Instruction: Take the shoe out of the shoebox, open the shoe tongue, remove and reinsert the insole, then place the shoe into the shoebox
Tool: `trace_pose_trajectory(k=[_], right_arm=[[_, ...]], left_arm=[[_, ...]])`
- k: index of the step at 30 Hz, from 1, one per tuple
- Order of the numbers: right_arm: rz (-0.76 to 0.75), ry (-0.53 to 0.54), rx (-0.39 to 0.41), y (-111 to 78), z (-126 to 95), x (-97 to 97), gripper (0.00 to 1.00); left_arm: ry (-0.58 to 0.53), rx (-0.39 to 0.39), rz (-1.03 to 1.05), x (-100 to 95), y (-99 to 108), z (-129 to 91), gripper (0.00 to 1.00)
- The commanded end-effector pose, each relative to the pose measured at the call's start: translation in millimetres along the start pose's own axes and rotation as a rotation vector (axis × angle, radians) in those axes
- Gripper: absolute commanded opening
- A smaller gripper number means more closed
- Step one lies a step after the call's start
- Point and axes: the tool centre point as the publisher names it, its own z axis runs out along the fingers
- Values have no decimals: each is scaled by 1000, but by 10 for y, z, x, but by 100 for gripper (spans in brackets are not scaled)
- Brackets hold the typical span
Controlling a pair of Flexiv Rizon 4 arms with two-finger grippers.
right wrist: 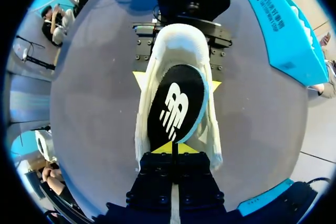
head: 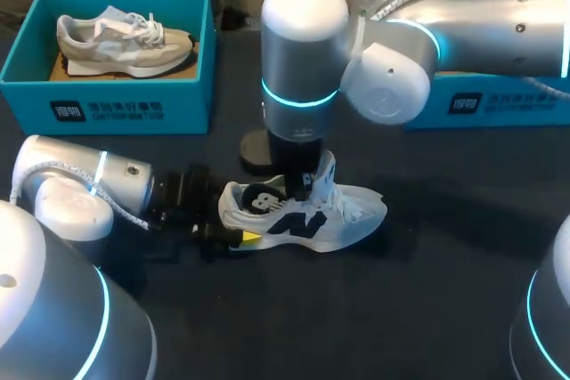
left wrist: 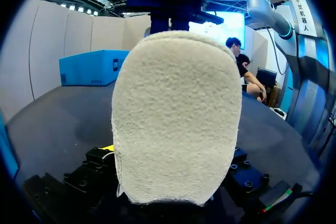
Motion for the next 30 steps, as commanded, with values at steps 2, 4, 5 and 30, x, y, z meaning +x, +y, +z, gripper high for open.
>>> trace_pose_trajectory(k=[2,4,5,30], right_arm=[[-14,-26,-28,-97,-136,-9,0],[-27,-34,-47,-102,-179,-22,0],[-30,-34,-46,-101,-197,-29,0],[-394,-5,-259,554,-503,-296,0]], left_arm=[[1,-2,0,-26,21,37,0],[1,-2,0,-26,21,37,0],[1,-2,0,-26,21,37,0],[1,-2,0,-26,21,37,0]])
